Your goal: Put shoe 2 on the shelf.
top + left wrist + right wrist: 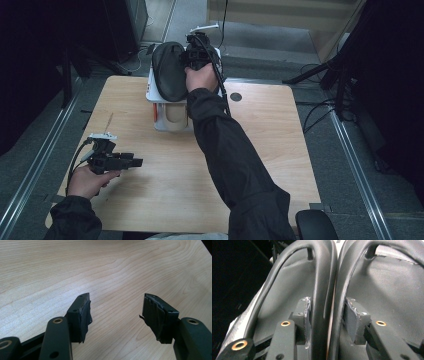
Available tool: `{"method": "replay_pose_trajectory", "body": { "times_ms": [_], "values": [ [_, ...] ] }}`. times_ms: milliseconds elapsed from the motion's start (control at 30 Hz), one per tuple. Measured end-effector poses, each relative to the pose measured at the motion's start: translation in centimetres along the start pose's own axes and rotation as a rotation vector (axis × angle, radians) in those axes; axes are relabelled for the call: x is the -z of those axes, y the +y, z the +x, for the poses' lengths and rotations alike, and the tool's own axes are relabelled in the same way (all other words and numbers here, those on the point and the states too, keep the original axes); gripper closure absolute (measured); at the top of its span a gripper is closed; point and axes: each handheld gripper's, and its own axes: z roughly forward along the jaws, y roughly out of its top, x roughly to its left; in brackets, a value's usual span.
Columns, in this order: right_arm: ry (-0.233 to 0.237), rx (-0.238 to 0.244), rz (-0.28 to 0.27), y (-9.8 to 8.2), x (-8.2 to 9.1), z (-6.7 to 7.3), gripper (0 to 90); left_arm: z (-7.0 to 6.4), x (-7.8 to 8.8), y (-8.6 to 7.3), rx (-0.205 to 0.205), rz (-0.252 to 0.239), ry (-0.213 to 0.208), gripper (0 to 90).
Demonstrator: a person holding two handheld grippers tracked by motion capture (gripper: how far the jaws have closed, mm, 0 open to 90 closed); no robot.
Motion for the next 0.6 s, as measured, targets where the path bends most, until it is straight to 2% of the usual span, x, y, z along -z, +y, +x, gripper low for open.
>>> {"method": "replay_pose_trajectory", "body": {
  "times_ms": [467, 533, 567, 600],
  "values": [
    [0.090, 0.060, 0.031, -1.6, 1.8, -0.9, 58.3, 0.0, 0.0, 0.1, -0.005, 0.008, 0.004, 40.0],
    [0.127, 0.057, 0.045, -1.8, 2.4, -1.2, 58.1, 0.0, -0.1, 0.2, -0.006, 0.010, 0.002, 39.9],
    [0.127, 0.057, 0.045, -1.8, 2.4, -1.2, 58.1, 0.0, -0.1, 0.2, -0.006, 0.010, 0.002, 39.9],
    [0.143, 0.074, 0.041, -2.0, 3.1, -1.5, 58.4, 0.0, -0.2, 0.2, -0.006, 0.011, 0.003, 39.9]
  ]
}}
